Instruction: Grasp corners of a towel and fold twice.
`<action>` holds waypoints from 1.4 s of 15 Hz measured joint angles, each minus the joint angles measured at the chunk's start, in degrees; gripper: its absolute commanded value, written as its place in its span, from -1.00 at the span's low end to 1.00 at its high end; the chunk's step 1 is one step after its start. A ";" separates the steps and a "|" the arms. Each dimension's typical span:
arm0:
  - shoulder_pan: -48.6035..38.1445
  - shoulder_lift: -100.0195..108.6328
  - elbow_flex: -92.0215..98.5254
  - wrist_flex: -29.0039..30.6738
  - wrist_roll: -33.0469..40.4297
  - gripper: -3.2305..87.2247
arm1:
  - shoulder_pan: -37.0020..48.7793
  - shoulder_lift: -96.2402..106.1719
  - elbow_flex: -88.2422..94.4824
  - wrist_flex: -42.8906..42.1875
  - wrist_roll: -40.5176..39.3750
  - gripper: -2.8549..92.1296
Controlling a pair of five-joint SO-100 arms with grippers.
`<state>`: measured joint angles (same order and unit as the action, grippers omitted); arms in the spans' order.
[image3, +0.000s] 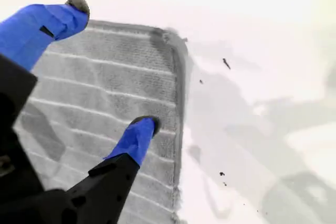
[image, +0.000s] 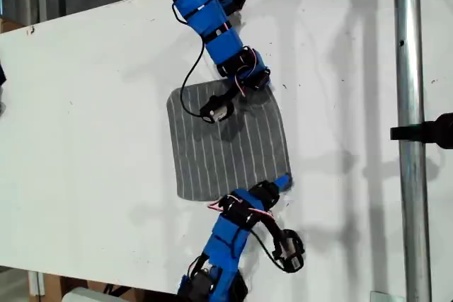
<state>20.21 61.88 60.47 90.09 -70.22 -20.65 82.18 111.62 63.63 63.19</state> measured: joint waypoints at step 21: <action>4.83 4.04 -5.27 2.64 -2.90 -0.99 | -9.67 -0.53 -31.20 20.83 -0.53 -0.94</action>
<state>25.05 65.92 55.20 92.72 -73.12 -30.32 81.65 80.42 84.46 62.67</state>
